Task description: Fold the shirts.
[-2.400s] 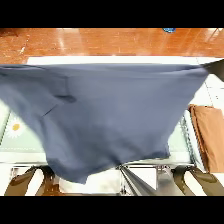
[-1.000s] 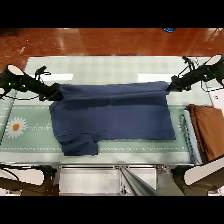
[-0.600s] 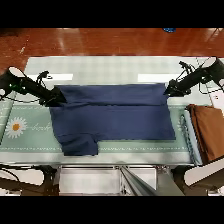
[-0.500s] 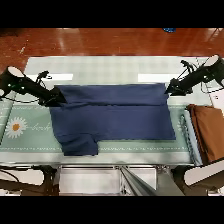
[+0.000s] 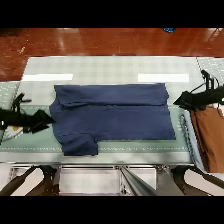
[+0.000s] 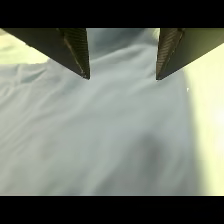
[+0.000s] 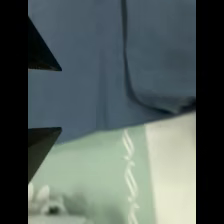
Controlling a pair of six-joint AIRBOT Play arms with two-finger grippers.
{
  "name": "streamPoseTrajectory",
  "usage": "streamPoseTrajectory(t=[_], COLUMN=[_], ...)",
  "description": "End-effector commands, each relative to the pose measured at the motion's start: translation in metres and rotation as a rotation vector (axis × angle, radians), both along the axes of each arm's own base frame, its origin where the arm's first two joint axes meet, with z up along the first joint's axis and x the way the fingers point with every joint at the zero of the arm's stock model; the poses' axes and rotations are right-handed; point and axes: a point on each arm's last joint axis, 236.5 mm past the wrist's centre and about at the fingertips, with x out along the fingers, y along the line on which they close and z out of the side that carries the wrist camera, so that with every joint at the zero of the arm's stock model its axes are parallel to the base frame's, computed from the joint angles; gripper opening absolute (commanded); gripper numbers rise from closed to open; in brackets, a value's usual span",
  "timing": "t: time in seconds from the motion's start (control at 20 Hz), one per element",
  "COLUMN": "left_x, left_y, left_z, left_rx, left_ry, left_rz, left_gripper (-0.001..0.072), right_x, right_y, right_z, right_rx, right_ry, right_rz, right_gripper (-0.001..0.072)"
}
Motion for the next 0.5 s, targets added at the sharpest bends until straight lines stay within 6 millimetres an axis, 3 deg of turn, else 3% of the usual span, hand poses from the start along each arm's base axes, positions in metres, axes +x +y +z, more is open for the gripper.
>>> streamPoseTrajectory(t=[0.0, 0.2, 0.45], left_x=[-0.041, -0.050, -0.067], left_y=[0.007, 0.004, -0.029], left_z=[-0.024, -0.031, -0.046], left_rx=[-0.024, -0.025, -0.066], left_ry=[0.055, 0.076, 0.173], left_rz=[0.198, 0.180, 0.085], left_gripper=[0.0507, 0.0506, 0.0506], right_x=[-0.024, -0.032, -0.026], right_y=[0.032, 0.038, 0.041], right_z=[0.000, 0.000, 0.004], right_rx=[0.109, 0.121, 0.143], right_ry=[-0.073, -0.072, -0.091], right_rz=[-0.045, -0.039, -0.058], right_gripper=[0.0407, 0.0407, 0.0407])
